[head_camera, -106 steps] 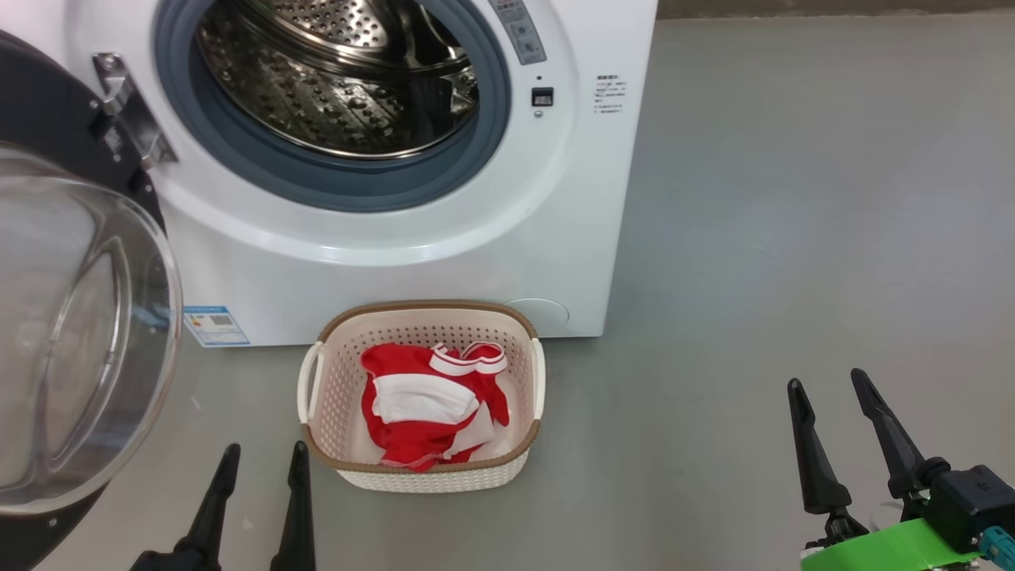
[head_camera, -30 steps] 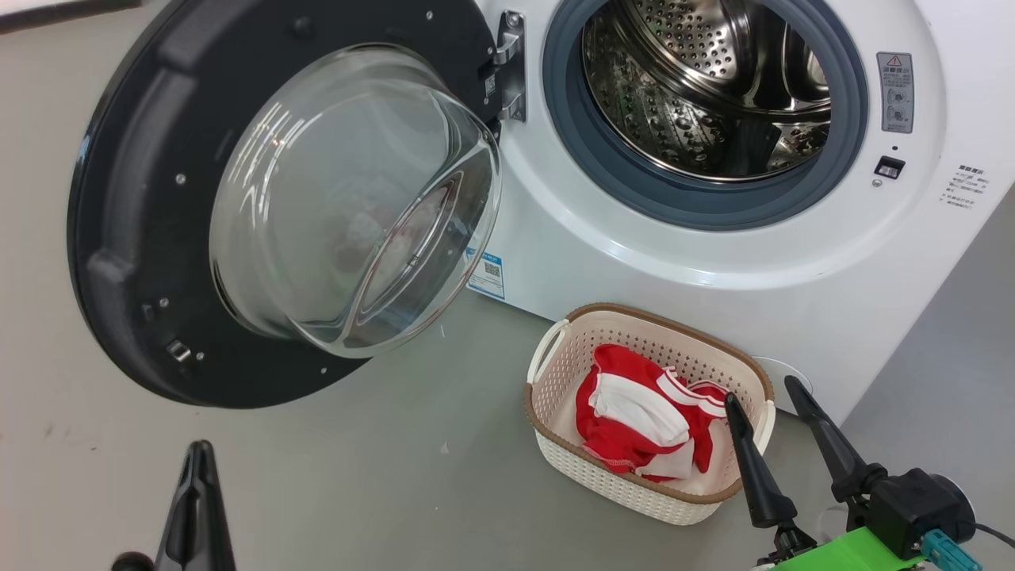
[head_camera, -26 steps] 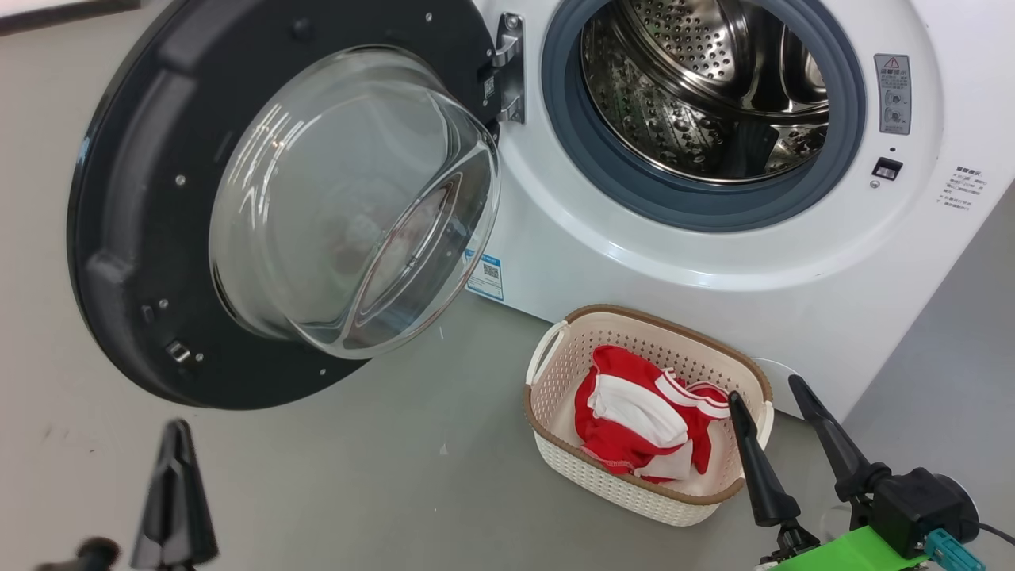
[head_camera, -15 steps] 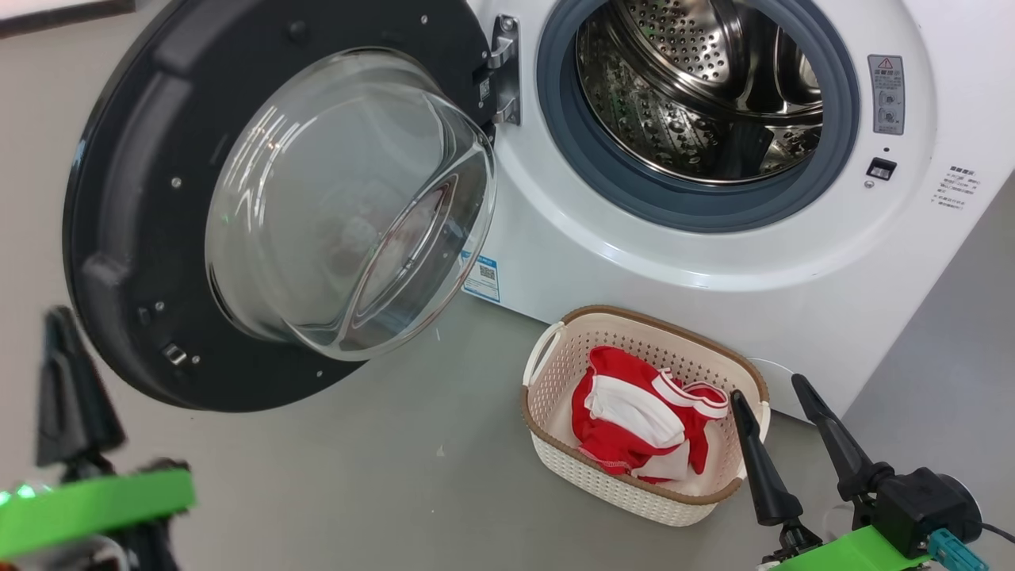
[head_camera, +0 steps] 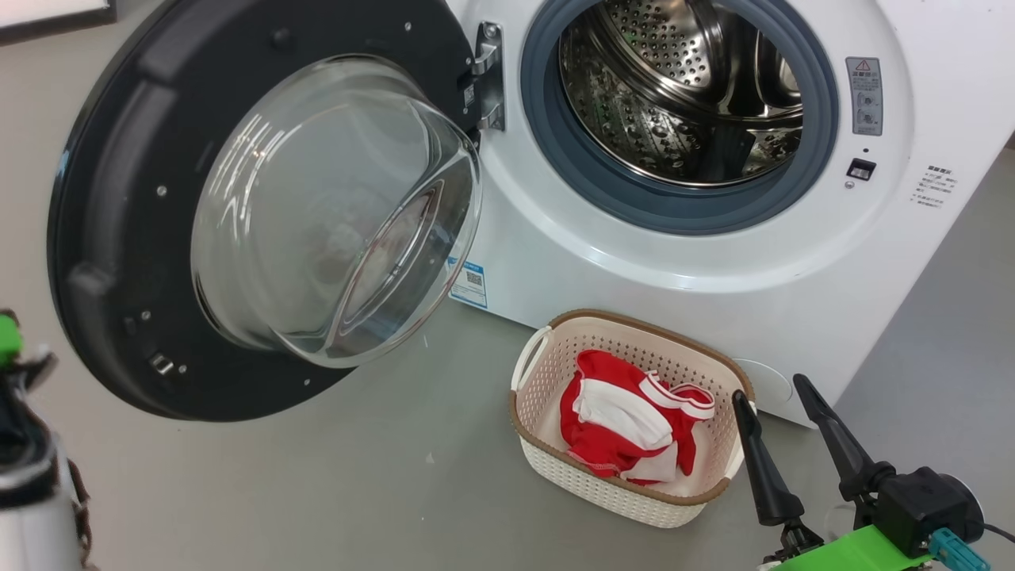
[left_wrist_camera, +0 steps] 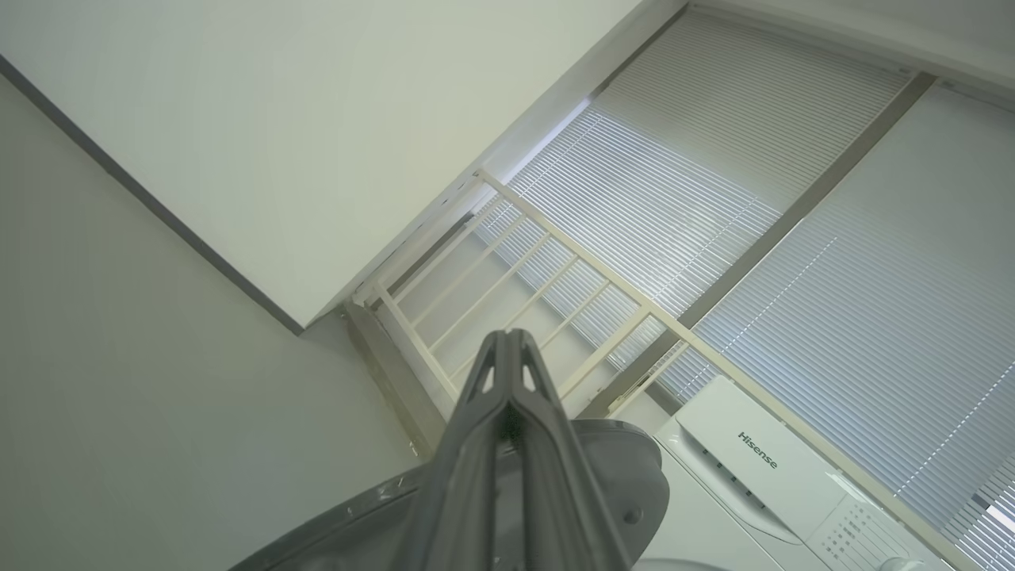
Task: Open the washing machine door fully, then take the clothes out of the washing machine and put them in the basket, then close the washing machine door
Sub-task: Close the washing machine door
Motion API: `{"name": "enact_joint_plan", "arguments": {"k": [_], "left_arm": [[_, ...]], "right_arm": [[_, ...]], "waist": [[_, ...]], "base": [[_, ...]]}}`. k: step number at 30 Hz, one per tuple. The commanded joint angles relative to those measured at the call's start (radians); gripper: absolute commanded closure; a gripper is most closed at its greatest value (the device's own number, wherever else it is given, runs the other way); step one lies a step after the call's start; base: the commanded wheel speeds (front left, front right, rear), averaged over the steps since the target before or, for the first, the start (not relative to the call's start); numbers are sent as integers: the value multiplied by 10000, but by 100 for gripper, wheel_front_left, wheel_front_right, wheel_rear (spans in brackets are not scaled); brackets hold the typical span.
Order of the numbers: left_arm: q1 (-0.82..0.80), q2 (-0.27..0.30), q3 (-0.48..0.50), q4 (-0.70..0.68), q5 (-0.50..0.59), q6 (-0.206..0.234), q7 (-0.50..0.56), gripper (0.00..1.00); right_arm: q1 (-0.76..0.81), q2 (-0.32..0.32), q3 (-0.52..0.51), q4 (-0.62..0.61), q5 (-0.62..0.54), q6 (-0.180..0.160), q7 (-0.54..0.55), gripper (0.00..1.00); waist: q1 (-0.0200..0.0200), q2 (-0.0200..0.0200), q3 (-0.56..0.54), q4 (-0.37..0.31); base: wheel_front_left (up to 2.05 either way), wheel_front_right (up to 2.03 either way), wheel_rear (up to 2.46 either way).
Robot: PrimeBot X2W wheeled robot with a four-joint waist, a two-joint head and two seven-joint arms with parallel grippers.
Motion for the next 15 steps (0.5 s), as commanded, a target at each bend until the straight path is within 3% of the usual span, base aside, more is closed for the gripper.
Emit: {"name": "enact_joint_plan", "arguments": {"k": [1, 15], "left_arm": [[-541, 460, 337, 83, -172, 69, 145, 100], [-3004, 1471, 1103, 4981, -1788, 441, 2096, 100]], "right_arm": [[-232, -121, 243, -270, -91, 62, -18, 0], [-209, -121, 333, -269, -90, 62, 11, 0]], "waist": [[0, 0, -19, -32], [0, 0, -64, -462]], "base": [[0, 0, 0], [0, 0, 0]]}}
